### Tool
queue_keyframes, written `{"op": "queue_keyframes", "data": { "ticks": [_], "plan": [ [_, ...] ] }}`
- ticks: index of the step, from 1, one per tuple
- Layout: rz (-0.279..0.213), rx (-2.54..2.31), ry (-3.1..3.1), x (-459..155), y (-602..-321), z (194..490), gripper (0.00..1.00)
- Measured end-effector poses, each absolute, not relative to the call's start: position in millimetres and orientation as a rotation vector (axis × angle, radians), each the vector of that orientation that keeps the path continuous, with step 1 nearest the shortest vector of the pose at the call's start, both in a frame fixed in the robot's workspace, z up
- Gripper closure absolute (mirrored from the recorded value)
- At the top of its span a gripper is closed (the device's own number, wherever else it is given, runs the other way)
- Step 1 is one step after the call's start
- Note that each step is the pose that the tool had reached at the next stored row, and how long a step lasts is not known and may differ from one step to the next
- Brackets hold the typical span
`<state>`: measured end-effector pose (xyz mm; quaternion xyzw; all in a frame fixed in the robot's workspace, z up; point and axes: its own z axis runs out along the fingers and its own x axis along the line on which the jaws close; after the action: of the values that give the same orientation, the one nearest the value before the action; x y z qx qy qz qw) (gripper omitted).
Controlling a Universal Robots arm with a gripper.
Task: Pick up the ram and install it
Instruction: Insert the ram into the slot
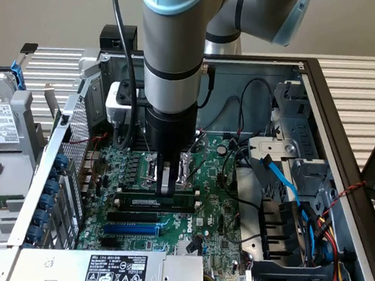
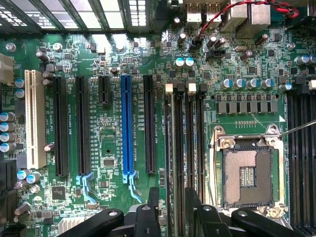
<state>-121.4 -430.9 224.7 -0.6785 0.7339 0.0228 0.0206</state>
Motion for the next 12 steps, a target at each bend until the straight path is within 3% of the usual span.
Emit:
{"op": "queue_keyframes", "data": {
  "ticks": [12],
  "plan": [
    [0.071,-2.104,2.276,-121,-431,245,0.65]
  ]
}}
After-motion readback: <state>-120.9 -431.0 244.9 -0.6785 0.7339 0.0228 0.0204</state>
